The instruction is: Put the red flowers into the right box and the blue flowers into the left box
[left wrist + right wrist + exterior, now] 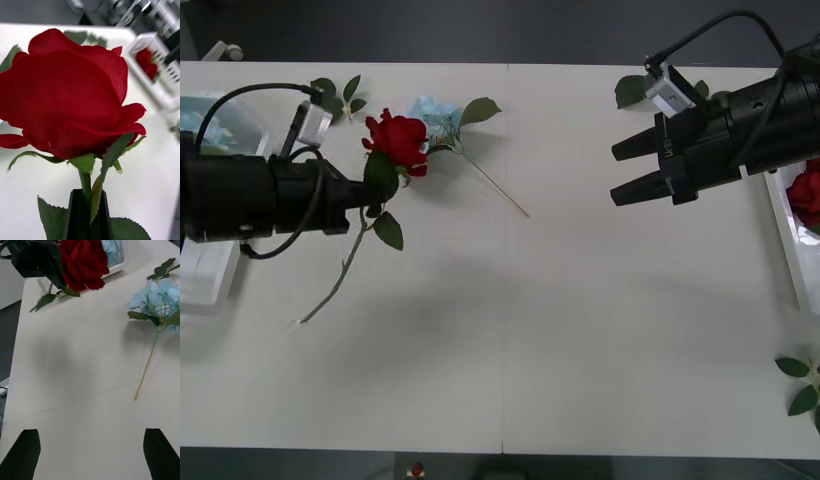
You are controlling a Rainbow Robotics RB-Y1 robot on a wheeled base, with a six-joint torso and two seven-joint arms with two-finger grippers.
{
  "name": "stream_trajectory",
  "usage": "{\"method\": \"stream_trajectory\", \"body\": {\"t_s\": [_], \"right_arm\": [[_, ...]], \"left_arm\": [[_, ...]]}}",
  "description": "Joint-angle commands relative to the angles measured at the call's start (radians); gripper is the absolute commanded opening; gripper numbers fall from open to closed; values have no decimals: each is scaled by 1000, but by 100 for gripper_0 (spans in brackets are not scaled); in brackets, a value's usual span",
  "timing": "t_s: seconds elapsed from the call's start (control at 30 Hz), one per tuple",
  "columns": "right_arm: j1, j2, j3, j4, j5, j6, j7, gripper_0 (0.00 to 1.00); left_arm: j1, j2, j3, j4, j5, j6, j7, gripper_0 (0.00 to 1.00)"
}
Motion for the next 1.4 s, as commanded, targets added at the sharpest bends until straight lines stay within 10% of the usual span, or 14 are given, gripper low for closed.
{"method": "stream_trajectory", "body": {"t_s": [0.03, 0.9, 1.4], "right_arm": [[43, -38, -3, -32, -71, -8, 34, 80], [651, 215, -289, -340, -208, -163, 34, 80], [710, 512, -322, -294, 96, -233, 34, 80]], "left_arm": [[13, 6, 12, -21, 163, 32, -33, 0], [-27, -431, -162, -18, 209, -299, -178, 0], [-52, -497, -154, -16, 160, -304, -160, 0]]}}
